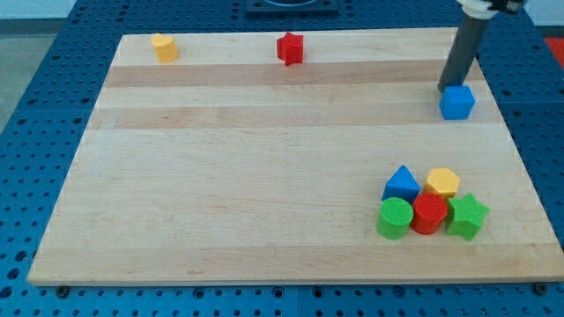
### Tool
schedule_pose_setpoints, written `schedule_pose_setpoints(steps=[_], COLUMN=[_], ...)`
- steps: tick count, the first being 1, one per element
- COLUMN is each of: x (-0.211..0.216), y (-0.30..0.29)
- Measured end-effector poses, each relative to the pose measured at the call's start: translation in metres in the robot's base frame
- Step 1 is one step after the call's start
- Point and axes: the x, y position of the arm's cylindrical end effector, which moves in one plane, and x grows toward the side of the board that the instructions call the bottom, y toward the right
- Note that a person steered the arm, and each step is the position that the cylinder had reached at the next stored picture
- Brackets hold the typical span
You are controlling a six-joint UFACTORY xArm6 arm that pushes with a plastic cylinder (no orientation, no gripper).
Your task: Slide the cube to the right side of the green star
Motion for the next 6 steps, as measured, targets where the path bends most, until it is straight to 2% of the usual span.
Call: schedule_pose_setpoints(steps=[3, 6], x=[0.083, 0.127], y=[-0.001, -0.001])
